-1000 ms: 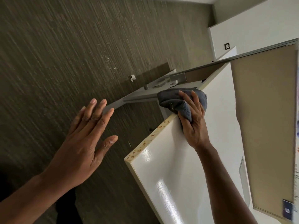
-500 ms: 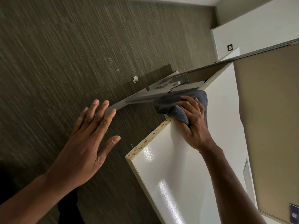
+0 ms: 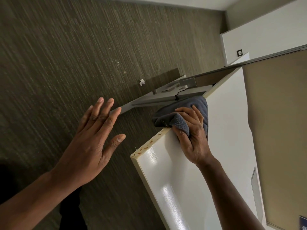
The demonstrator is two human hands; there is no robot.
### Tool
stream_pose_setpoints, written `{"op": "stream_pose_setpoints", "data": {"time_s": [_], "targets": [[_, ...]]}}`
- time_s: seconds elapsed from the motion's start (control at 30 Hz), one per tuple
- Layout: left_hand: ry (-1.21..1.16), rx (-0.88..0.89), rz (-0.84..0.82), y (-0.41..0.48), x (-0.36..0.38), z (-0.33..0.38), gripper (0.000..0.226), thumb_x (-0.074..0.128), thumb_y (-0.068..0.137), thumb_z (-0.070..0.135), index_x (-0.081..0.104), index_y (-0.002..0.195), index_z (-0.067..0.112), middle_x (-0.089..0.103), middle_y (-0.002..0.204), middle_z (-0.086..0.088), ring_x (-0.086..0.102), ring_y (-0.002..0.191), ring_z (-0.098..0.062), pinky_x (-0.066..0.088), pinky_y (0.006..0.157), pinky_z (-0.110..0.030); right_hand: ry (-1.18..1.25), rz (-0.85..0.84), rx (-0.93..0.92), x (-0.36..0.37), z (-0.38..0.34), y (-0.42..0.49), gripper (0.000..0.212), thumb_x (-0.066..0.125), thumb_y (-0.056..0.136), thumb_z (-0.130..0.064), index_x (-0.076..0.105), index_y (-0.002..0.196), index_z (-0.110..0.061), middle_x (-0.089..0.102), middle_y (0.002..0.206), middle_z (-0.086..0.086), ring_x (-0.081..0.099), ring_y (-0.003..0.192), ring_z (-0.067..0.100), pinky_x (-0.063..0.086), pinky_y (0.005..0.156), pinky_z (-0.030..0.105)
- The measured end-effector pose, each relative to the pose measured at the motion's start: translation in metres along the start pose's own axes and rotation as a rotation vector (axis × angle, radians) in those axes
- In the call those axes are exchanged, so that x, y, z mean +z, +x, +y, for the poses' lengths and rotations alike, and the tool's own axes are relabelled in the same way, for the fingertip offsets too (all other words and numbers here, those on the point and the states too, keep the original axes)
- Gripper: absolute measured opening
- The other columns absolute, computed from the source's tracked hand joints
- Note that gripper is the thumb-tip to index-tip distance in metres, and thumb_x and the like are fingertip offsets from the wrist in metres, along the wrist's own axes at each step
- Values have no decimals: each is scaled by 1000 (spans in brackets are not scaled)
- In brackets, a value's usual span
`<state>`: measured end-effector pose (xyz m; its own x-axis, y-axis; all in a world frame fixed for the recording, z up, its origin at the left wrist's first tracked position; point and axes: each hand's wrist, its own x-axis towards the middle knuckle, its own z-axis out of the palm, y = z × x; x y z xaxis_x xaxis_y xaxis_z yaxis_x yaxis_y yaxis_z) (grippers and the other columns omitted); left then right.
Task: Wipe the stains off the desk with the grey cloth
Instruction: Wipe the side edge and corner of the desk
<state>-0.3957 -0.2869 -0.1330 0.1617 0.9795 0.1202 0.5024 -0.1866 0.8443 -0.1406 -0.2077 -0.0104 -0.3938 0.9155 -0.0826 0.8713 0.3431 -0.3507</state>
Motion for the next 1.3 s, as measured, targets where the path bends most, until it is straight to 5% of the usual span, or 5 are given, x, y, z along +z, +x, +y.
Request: {"op": "stream_pose_setpoints", "data": {"time_s": [0.2, 0.87, 1.1, 1.3], "targets": [[-14, -17, -40, -7, -4, -4, 70, 32, 105, 48, 28, 159, 5, 18, 171, -12, 5, 161, -24, 10, 130, -44, 11, 19, -26, 10, -17, -6, 26, 42, 97, -25, 60, 117, -26, 68, 111, 2, 59, 114, 20, 26, 113, 67], [67, 55, -16, -28, -18, -17, 72, 35, 106, 50, 25, 160, 5, 14, 172, -15, 6, 160, -32, 20, 127, -57, 136, 35, -59, 39, -82, -31, 40, 27, 106, -49, 59, 116, -27, 61, 112, -11, 54, 115, 0, 24, 116, 61], [-7, 255, 92, -70, -12, 19, 63, 45, 107, 43, 33, 155, 6, 28, 167, -16, 20, 158, -35, 17, 128, -51, 173, 17, -74, 41, -92, -34, 40, 30, 105, -49, 62, 112, -26, 64, 108, -11, 60, 109, 13, 26, 112, 65], [78, 401, 11, -118, 23, 48, 60, 50, 106, 37, 34, 159, 13, 25, 170, -7, 24, 157, -29, 12, 129, -49, 232, -40, -78, 40, -99, -39, 38, 32, 106, -48, 62, 113, -25, 63, 111, -13, 59, 113, 10, 23, 115, 64]]}}
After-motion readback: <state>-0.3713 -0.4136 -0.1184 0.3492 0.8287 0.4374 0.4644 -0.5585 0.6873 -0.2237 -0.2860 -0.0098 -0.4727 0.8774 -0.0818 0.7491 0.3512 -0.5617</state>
